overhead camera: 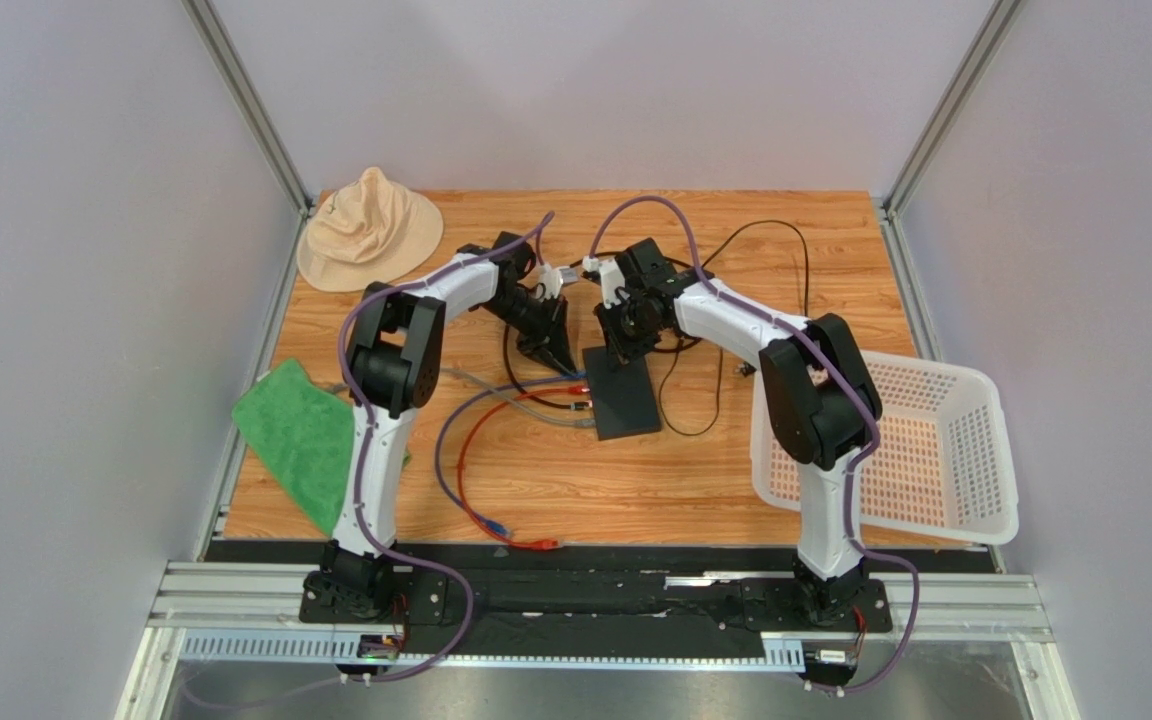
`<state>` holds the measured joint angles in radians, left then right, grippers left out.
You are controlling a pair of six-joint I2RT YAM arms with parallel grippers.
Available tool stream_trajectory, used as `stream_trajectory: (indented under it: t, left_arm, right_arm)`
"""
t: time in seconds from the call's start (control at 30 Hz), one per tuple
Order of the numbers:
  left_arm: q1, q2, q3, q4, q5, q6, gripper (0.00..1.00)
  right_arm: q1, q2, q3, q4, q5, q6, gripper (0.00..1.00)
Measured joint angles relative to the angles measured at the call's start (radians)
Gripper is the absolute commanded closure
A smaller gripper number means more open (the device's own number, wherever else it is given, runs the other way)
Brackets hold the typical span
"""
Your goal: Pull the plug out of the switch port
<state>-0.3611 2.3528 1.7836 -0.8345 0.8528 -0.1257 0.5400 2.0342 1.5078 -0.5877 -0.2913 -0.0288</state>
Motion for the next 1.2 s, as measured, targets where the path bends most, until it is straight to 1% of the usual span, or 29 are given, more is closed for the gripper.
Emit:
stream_trajectory:
  t: [0.1, 0.23, 0.27, 0.37, 0.47, 0.5, 0.63, 0.77, 1.03, 1.2]
  left_arm:
    - [0.000, 0.000, 0.000, 0.006, 0.008, 0.003, 0.99]
    - [-0.001, 0.000, 0.004, 0.008, -0.004, 0.001, 1.00]
    - [-0.001, -0.001, 0.004, 0.008, -0.009, 0.001, 0.90]
    - [-0.004, -0.017, -0.014, 0.023, -0.027, 0.002, 0.71]
    - [-0.008, -0.042, -0.051, 0.051, -0.061, 0.003, 0.64]
    - [-0.008, -0.051, -0.066, 0.066, -0.062, 0.000, 0.63]
    - [-0.016, -0.083, -0.110, 0.121, -0.059, -0.006, 0.62]
    - [-0.029, -0.082, -0.110, 0.151, -0.034, -0.007, 0.62]
    - [-0.011, -0.007, -0.040, 0.101, 0.069, -0.005, 0.67]
    - [-0.009, 0.008, -0.034, 0.100, 0.080, -0.001, 0.69]
  right_arm:
    - [-0.001, -0.002, -0.001, -0.006, 0.006, -0.001, 1.00]
    - [-0.001, -0.003, -0.001, -0.010, 0.008, -0.001, 1.00]
    - [-0.001, -0.003, -0.001, -0.009, 0.008, -0.001, 1.00]
    - [-0.001, -0.003, -0.002, -0.009, 0.010, -0.001, 1.00]
    - [-0.001, -0.005, -0.004, -0.006, 0.010, -0.001, 1.00]
    - [0.000, -0.006, -0.005, -0.006, 0.010, -0.001, 1.00]
    - [0.000, -0.009, -0.010, -0.001, 0.013, -0.001, 1.00]
    - [0.000, -0.013, -0.018, 0.008, 0.013, -0.002, 1.00]
    - [0.000, -0.023, -0.035, 0.026, 0.014, -0.002, 1.00]
    - [0.000, -0.023, -0.035, 0.026, 0.014, -0.002, 1.00]
